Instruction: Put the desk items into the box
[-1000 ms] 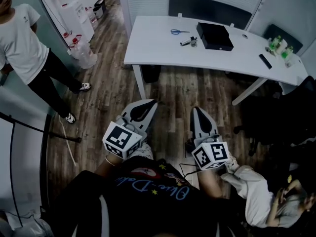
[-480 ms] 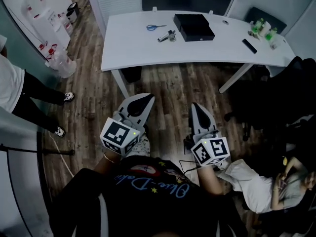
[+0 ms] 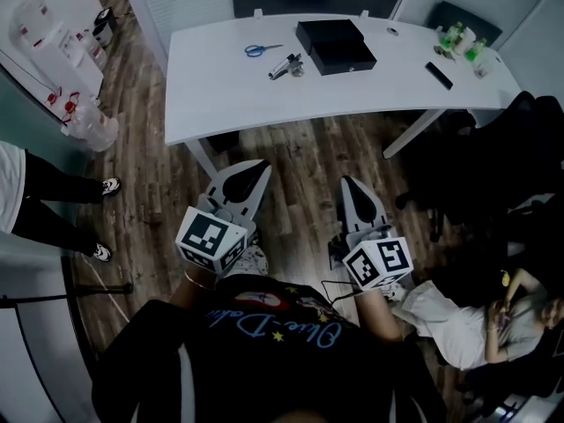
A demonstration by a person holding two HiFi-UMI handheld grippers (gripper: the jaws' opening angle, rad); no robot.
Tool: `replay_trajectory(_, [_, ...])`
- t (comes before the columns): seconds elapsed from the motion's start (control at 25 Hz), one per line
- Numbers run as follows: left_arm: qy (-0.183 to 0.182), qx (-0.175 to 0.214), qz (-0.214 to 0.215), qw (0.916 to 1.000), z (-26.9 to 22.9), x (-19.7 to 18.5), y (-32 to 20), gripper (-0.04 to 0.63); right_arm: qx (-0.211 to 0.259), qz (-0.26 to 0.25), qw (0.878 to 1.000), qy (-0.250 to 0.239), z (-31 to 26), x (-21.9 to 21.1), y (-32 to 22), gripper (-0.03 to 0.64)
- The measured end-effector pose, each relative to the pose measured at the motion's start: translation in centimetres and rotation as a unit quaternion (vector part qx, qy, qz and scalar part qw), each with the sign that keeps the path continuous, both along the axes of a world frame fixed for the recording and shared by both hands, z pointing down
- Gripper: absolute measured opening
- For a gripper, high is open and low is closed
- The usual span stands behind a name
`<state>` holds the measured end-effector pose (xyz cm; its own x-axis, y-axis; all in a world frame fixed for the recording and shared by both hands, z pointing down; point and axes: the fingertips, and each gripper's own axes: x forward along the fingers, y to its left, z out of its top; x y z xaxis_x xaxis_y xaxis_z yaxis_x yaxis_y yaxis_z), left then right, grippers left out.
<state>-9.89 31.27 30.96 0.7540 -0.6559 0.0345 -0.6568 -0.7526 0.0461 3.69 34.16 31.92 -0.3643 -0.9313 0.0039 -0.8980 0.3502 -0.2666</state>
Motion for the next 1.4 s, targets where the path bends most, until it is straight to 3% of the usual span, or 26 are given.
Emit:
replay_trajectory(0.32, [-0.005, 0.000, 0.029, 0.9996, 0.2, 0.2, -4.6, 0.009, -0.008, 0.006, 1.000, 0.001, -0.2, -0.8, -4.7, 0.009])
replay_trajectory(0.68, [0.001, -0.004, 0.037, 0.9993, 0.4, 0.0, -8.8, 0.009, -0.021, 0.015, 1.000, 0.008, -0.3, -1.1, -8.3, 0.009])
replay_trajectory(1.4, [-0.022, 0.019, 0.049, 0.9984, 0.6, -2.3, -16.9, 0.009, -0.028, 0.025, 0.999, -0.004, 0.1, -3.1, -16.8, 0.011])
